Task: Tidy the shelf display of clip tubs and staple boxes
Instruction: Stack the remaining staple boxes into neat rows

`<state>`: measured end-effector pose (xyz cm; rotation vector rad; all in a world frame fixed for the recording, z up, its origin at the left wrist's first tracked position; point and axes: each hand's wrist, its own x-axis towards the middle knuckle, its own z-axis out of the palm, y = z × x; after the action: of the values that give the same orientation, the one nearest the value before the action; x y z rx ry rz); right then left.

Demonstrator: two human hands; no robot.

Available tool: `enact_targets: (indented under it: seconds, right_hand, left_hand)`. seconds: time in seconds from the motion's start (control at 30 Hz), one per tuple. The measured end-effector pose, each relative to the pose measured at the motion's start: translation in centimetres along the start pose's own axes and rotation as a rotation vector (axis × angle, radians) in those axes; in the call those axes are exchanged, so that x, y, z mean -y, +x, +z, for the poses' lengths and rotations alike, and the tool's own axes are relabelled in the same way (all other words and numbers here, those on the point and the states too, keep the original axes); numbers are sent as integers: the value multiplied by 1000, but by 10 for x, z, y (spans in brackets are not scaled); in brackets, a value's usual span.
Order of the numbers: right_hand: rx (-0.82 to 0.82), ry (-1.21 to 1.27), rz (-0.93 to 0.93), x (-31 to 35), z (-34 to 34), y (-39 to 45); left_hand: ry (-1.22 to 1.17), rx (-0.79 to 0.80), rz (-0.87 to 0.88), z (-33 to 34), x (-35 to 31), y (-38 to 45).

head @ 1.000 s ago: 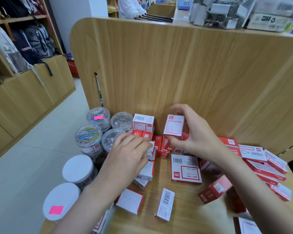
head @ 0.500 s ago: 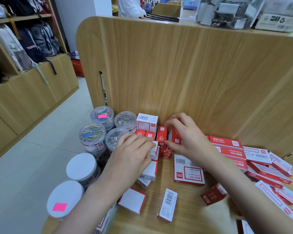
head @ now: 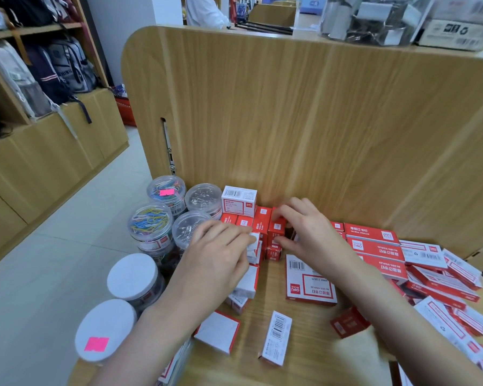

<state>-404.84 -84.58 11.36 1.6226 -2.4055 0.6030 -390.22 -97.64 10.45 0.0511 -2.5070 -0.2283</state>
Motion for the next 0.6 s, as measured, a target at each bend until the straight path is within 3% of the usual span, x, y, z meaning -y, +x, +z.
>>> enact_targets:
  seconds: [0.33,0.6]
  right_hand:
    - [50,-36,43,4,0,-8]
    - [-105,179,81,16,-20,20]
  left_hand:
    - [-47,13,-17,-3,-1,-3]
    - [-39,-79,-127,-21,14,1]
